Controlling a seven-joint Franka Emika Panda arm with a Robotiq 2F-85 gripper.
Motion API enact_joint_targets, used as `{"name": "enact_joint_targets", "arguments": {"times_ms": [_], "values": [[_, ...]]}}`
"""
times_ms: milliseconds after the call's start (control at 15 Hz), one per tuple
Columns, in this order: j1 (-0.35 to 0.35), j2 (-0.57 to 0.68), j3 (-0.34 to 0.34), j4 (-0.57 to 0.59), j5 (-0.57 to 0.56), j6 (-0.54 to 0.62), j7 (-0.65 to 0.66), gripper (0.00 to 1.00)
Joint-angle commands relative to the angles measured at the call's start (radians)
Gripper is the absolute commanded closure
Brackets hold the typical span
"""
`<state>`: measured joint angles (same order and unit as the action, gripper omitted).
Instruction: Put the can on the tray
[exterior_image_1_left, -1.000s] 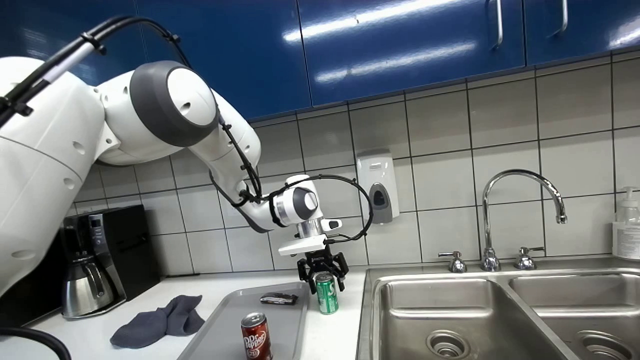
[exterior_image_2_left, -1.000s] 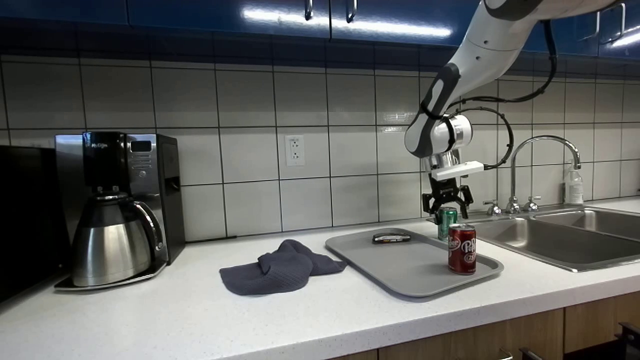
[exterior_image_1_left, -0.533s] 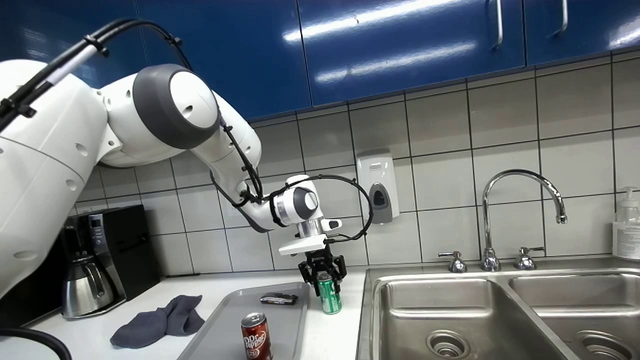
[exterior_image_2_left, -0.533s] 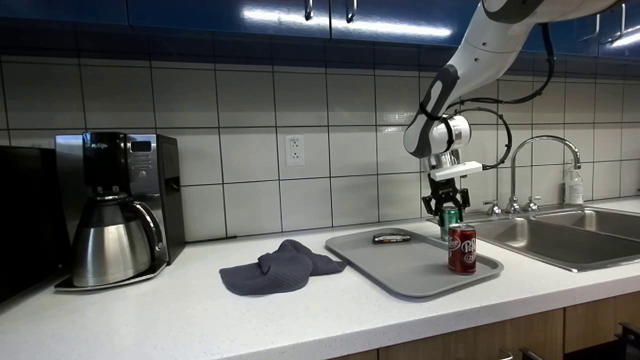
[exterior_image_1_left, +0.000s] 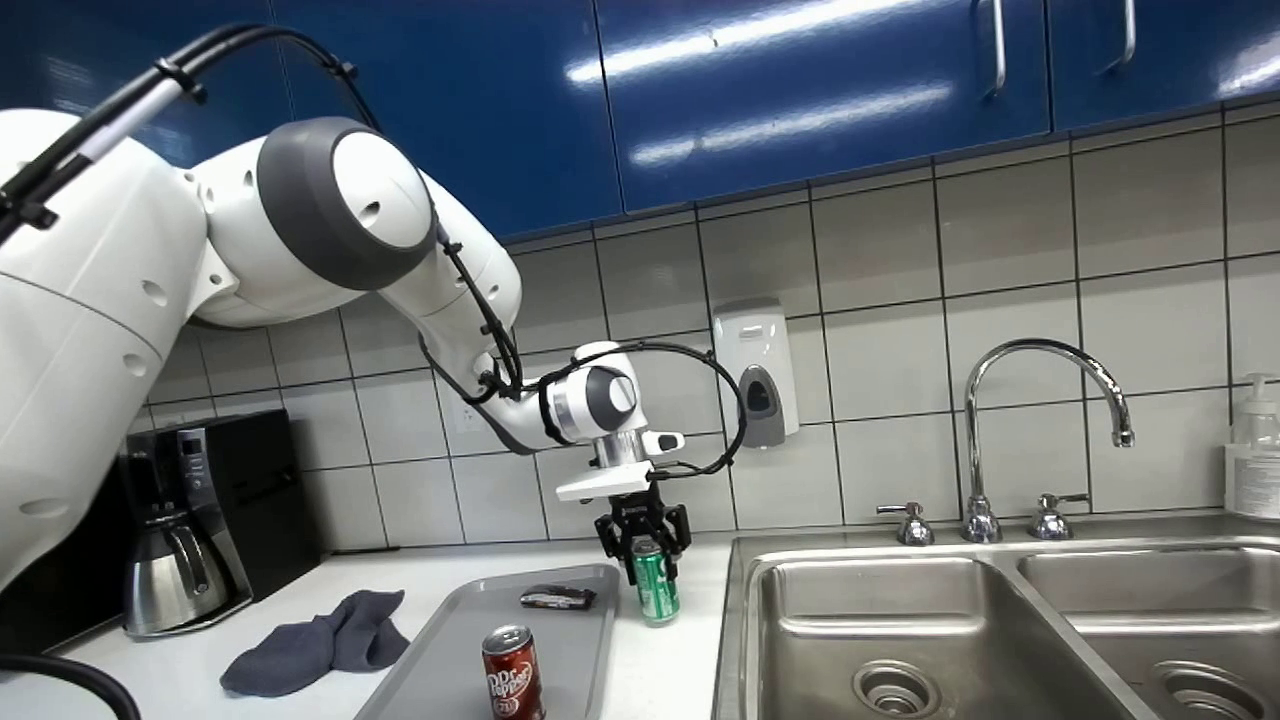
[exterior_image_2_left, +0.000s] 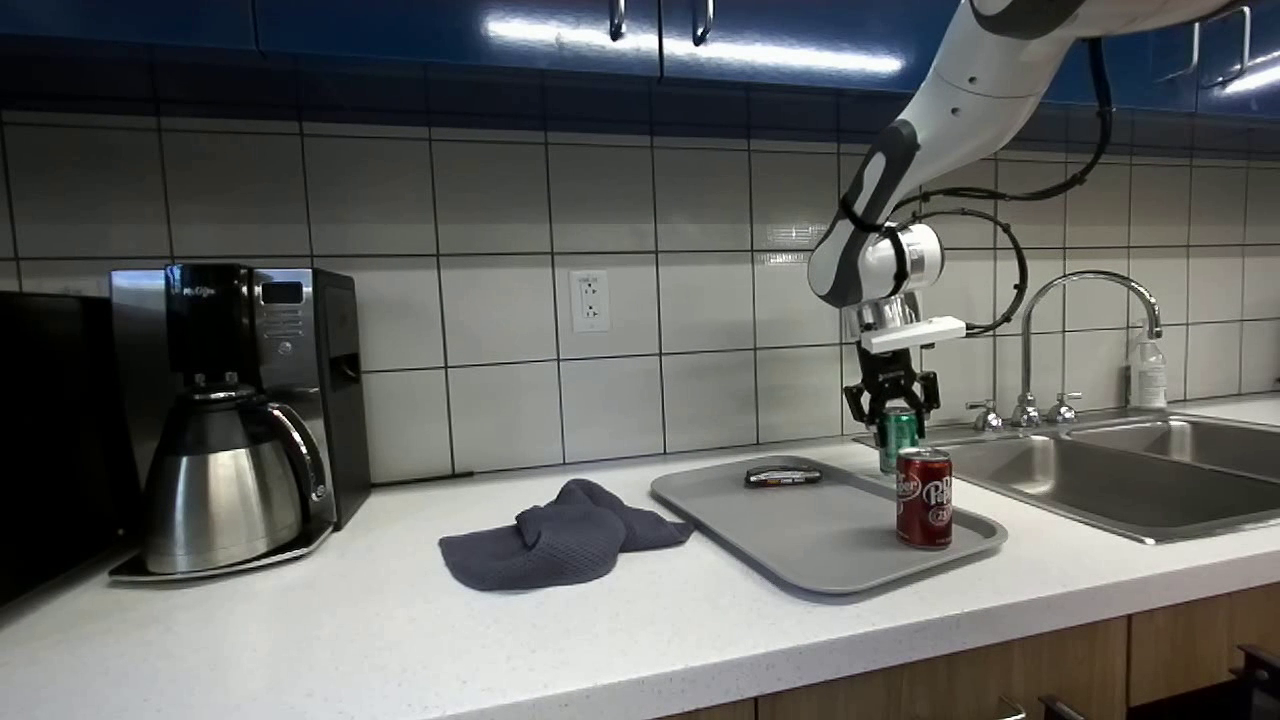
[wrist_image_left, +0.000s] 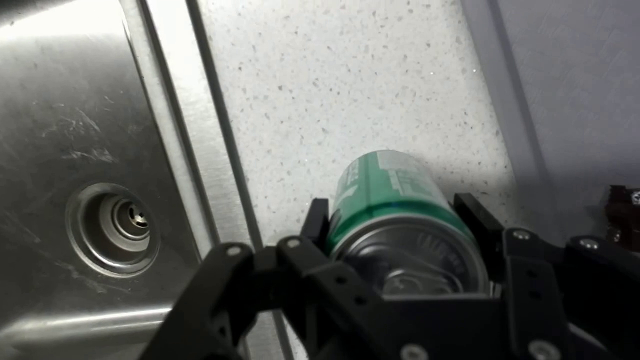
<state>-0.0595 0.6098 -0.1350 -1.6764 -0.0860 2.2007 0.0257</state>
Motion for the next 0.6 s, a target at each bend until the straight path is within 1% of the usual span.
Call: {"name": "enact_joint_targets", "arguments": {"times_ms": [0,133,333,533], "values": [[-0.042,-0.122,0.037,-0.074,0.045,-0.046,-0.061,0.6],[-0.042,-0.166,0.041,-0.107,0.053,-0.048,-0.083,0.6],[-0.024,-0.236,0.041,-0.187,0.034,-0.018,-0.085,0.6],[-0.007,-0.29,0.058,-0.258,0.03,-0.007,-0.086,0.6]]}}
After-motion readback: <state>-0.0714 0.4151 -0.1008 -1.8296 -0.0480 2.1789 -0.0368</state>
